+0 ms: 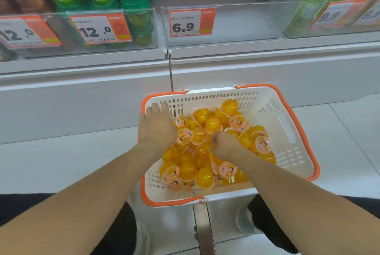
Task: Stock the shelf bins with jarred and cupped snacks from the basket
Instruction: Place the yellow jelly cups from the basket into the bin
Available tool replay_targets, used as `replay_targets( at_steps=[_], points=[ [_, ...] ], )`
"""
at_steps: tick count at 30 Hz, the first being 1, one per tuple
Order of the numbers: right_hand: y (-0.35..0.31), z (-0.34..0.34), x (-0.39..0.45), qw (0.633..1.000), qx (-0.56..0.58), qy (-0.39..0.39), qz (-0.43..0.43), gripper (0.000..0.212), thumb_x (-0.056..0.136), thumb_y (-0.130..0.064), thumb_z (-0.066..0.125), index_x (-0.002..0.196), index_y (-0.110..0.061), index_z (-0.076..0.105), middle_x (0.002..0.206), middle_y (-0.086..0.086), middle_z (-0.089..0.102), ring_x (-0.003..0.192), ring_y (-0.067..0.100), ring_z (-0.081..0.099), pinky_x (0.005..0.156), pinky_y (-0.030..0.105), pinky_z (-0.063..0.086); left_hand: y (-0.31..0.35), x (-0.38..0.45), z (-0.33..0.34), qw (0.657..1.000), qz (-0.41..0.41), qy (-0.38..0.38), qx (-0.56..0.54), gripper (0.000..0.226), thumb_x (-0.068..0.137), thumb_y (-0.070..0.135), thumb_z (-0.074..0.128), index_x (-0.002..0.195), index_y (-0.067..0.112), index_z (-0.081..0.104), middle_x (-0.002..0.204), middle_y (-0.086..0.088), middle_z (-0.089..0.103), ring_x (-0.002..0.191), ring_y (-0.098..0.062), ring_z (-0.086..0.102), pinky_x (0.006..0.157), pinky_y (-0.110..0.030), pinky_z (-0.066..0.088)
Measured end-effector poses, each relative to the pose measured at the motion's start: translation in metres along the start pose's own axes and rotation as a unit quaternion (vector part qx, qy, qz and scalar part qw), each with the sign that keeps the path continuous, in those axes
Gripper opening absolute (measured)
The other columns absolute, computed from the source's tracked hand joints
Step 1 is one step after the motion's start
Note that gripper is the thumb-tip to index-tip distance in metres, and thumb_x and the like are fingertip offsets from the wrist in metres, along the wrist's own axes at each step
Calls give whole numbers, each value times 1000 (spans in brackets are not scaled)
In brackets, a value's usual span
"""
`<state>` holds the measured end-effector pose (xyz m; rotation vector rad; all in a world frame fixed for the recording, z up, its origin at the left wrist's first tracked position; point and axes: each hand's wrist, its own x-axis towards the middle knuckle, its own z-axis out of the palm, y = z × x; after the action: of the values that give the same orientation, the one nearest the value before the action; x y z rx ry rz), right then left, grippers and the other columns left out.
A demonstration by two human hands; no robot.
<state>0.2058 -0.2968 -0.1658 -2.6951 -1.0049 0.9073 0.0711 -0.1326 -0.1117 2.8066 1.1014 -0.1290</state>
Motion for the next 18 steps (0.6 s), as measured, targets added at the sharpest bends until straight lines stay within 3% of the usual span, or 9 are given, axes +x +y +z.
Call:
replay_targets(
  at_steps=[2, 4, 7, 10, 12, 14, 16, 18],
  points=[
    [4, -6, 12, 999, -1, 44, 13, 26, 88, -15, 61, 114, -14, 63, 110, 7, 67, 102, 28, 64, 80, 37, 56, 22, -1, 16, 991, 114, -5, -75, 44, 93, 28, 51, 135, 14, 45, 132, -10, 50, 114, -26, 53, 97, -40, 49],
    [6, -8, 25, 996, 26, 84, 29, 29, 87, -11, 61, 116, -14, 61, 113, 6, 64, 103, 28, 62, 80, 35, 54, 31, 6, 41, 984, 149, -79, -61, 51, 93, 28, 51, 140, 13, 40, 145, -13, 43, 122, -30, 52, 100, -42, 50],
    [7, -12, 50, 980, 61, 188, 20, 35, 90, -16, 60, 125, -13, 55, 126, 6, 51, 114, 26, 53, 86, 35, 48, 32, 25, 72, 980, 97, -167, -50, 75, 89, 35, 60, 151, 16, 22, 161, -14, 19, 132, -33, 46, 99, -42, 52],
    [14, -12, 73, 957, 78, 277, 28, 44, 88, -30, 60, 128, -13, 51, 128, 10, 46, 120, 30, 46, 92, 41, 46, 34, 45, 88, 981, 48, -182, -49, 95, 86, 49, 65, 157, 17, 10, 163, -12, 15, 139, -33, 39, 105, -42, 48],
    [22, -9, 86, 963, 83, 250, 59, 52, 88, -43, 60, 130, -16, 49, 133, 12, 44, 119, 34, 47, 90, 43, 47, 37, 54, 97, 979, 10, -203, -19, 105, 86, 57, 63, 159, 15, 0, 163, -15, 18, 145, -35, 31, 106, -42, 44],
    [30, -10, 93, 974, 80, 202, 71, 56, 88, -52, 60, 131, -18, 48, 134, 14, 43, 118, 36, 49, 91, 44, 48, 41, 57, 105, 977, -14, -212, -10, 103, 89, 54, 62, 159, 14, -3, 158, -19, 27, 138, -34, 42, 97, -40, 51],
    [33, -18, 99, 980, 54, 177, 71, 56, 89, -55, 59, 129, -16, 51, 131, 14, 44, 116, 36, 53, 92, 43, 48, 43, 64, 110, 978, -41, -205, -28, 93, 90, 41, 64, 158, 14, 6, 141, -18, 50, 114, -29, 60, 82, -36, 57],
    [33, -26, 101, 985, 16, 160, 56, 49, 93, -49, 58, 127, -15, 55, 131, 13, 43, 115, 35, 55, 92, 42, 49, 46, 70, 107, 976, -67, -201, -53, 73, 90, 31, 62, 150, 15, 24, 117, -10, 60, 98, -25, 62, 73, -33, 57]
  ],
)
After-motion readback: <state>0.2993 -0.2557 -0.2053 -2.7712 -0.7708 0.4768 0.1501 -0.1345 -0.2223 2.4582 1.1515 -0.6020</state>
